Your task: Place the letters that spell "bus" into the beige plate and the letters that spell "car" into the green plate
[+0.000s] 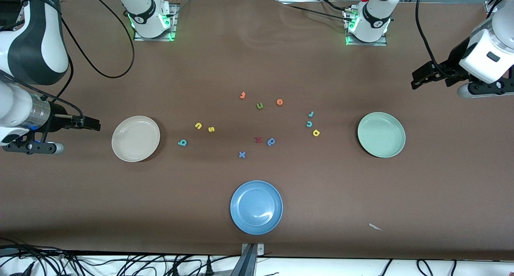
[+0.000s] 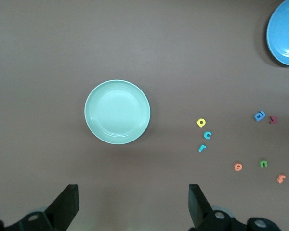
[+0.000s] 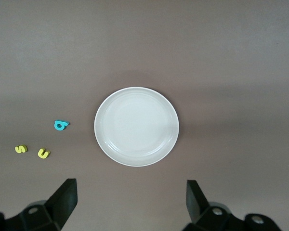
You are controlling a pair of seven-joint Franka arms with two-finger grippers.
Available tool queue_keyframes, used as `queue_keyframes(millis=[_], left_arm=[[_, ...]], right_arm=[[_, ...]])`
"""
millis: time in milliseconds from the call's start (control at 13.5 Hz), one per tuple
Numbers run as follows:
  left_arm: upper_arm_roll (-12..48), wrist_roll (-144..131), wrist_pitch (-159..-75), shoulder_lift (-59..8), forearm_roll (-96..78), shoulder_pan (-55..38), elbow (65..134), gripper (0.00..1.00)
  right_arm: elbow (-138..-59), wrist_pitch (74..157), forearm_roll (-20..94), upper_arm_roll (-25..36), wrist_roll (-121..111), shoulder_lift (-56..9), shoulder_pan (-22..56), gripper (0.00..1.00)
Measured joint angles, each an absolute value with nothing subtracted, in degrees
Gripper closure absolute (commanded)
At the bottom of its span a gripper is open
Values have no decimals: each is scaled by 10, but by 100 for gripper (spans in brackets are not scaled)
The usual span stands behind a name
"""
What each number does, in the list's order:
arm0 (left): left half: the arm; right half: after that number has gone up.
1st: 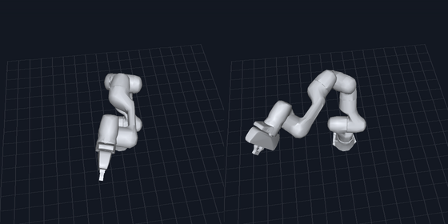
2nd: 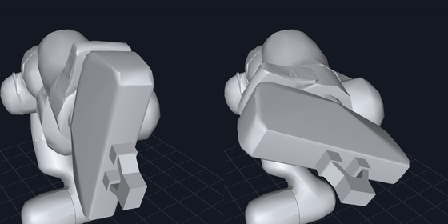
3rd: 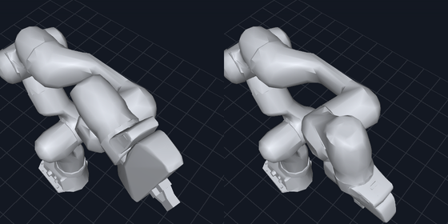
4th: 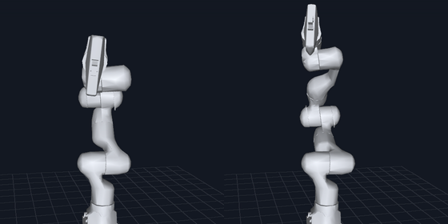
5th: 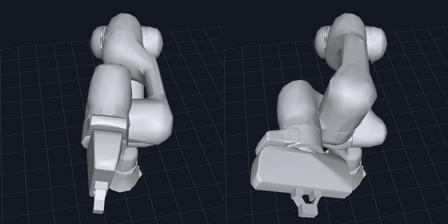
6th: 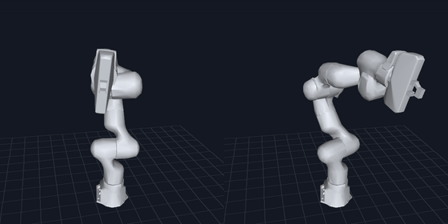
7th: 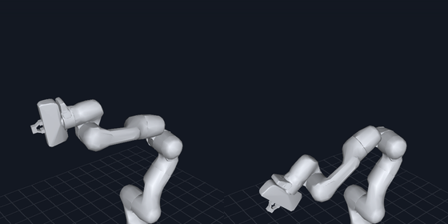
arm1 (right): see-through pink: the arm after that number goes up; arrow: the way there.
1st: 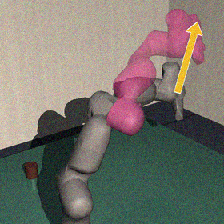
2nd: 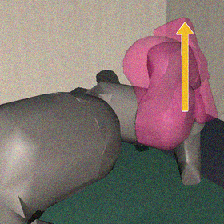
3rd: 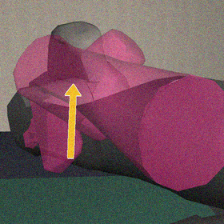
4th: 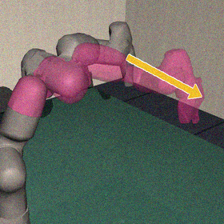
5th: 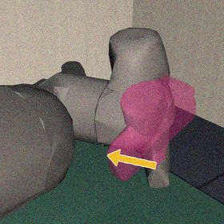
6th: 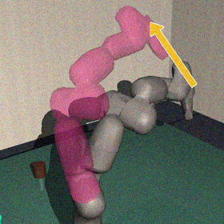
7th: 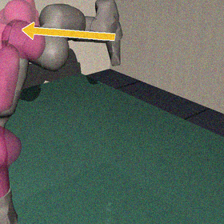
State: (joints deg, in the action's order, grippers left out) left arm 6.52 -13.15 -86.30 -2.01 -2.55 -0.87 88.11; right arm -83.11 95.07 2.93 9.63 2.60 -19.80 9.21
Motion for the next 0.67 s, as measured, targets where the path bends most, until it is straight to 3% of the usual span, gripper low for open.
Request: queue_keyframes(millis=[296, 666], left_arm=[[108, -133, -863, -20, -21, -12, 881, 0], [111, -133, -851, -20, -20, -12, 881, 0]], right_arm=[[-831, 951, 29, 97, 26, -198, 92, 0], [-831, 951, 29, 99, 26, -198, 91, 0]])
